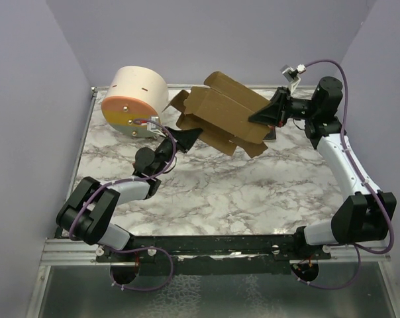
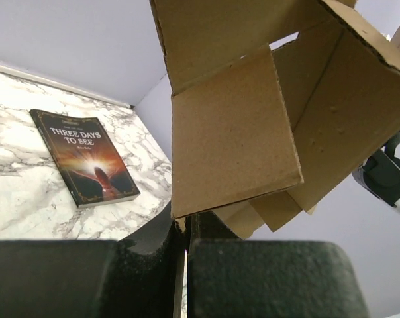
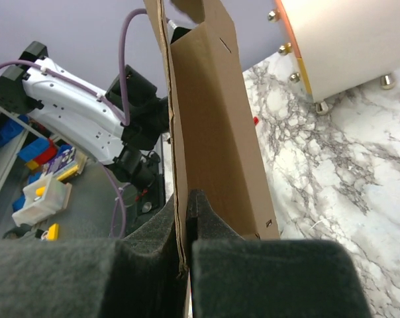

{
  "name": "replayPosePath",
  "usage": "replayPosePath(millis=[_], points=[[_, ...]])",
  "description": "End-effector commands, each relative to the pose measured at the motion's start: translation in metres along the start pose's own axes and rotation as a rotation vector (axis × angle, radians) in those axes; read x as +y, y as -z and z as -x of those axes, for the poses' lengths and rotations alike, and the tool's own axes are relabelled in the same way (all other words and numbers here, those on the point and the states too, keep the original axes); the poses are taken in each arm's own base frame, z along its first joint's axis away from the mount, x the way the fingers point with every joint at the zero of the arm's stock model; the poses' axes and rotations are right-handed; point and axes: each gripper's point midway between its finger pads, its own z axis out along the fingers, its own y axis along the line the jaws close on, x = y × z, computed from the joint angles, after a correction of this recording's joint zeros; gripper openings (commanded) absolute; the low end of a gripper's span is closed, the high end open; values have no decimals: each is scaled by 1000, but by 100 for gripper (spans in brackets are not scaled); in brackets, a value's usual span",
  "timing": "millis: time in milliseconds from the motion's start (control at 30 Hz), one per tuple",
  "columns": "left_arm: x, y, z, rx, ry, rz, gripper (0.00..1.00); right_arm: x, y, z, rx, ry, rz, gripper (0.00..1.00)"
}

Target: Fold the paper box

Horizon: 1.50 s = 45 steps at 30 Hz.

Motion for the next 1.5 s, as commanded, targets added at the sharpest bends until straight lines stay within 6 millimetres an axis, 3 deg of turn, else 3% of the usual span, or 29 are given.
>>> replayPosePath(millis=[0, 167, 333, 567, 900, 1133, 1467], points=[[-19, -6, 11, -35, -18, -68, 0, -12, -1, -4, -18, 30, -81, 1], [-16, -3, 8, -26, -27, -59, 0, -16, 0, 2, -25, 67, -114, 1], [-6, 7, -1, -2, -28, -27, 0, -18, 14, 23, -58, 145, -177, 1], [16, 31, -16, 45, -14, 37, 33, -24, 40, 35, -82, 219, -236, 1], [71, 92, -33, 198, -102, 367, 53, -23, 58, -4, -49, 224, -186, 1], [101, 146, -17, 251, -273, 669, 66, -24, 69, -35, -41, 215, -157, 1], [138, 189, -9, 373, -305, 1016, 68, -27, 72, -55, -29, 181, -117, 1]])
